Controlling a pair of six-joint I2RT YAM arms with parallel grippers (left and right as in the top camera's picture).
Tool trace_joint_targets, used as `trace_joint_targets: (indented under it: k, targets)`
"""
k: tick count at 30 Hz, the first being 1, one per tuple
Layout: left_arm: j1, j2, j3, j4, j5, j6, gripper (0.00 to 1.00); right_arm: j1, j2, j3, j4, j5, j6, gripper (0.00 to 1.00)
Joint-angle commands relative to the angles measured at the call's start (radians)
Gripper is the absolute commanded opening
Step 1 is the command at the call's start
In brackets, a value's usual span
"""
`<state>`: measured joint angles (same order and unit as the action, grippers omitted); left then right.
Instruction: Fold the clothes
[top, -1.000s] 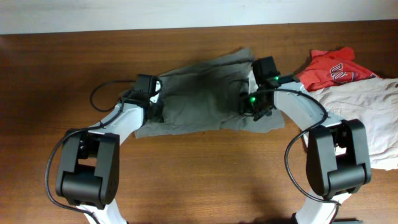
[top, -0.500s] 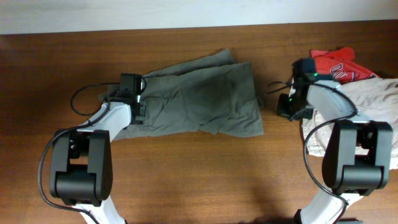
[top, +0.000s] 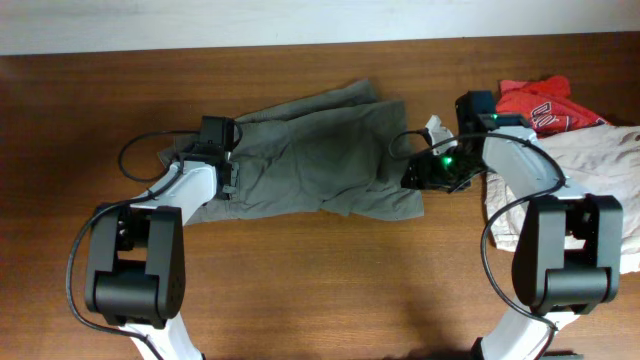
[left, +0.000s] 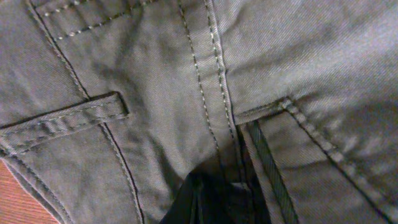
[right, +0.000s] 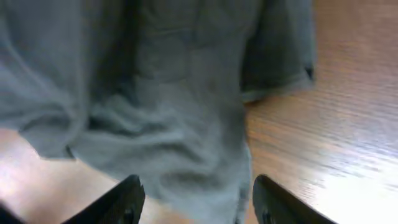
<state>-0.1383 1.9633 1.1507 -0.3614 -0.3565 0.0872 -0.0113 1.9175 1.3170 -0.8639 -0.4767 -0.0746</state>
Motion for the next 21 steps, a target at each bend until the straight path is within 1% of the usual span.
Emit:
trace_joint_targets:
  k: [1,3,4,6,8,9,11,14,19,21]
  targets:
    - [-0.006,0.032,0.004,-0.014,0.012,0.016,0.01,0.006,0.016,-0.06,0.073,-0.081,-0.01,0.61]
    - [-0.006,0.032,0.004,-0.015,0.012,0.016,0.02,0.007,0.027,-0.082,0.107,-0.083,0.013,0.59]
    - [-0.006,0.032,0.004,-0.016,0.012,0.016,0.02,0.006,0.032,-0.087,0.116,-0.091,0.012,0.53]
    - [-0.006,0.032,0.004,-0.019,0.012,0.016,0.02,0.007,0.038,-0.09,0.119,-0.096,0.012,0.37]
    - [-0.005,0.032,0.004,-0.022,0.011,0.016,0.02,0.004,0.037,-0.09,0.12,-0.079,0.011,0.17]
    - [-0.005,0.032,0.004,-0.024,0.011,0.017,0.02,0.001,0.036,-0.087,0.12,-0.045,0.011,0.11]
    - [-0.005,0.032,0.004,-0.025,0.011,0.021,0.01,-0.016,0.034,-0.064,0.11,0.086,0.012,0.07]
    - [-0.005,0.032,0.004,-0.025,0.011,0.065,0.02,-0.043,0.034,-0.002,0.087,0.23,0.011,0.05]
    - [-0.003,0.032,0.004,-0.025,-0.008,0.066,0.02,-0.062,0.034,0.071,0.103,0.238,-0.075,0.05]
    - [-0.003,0.032,0.004,-0.025,-0.018,0.097,0.02,-0.061,0.034,0.076,0.109,0.239,-0.111,0.06]
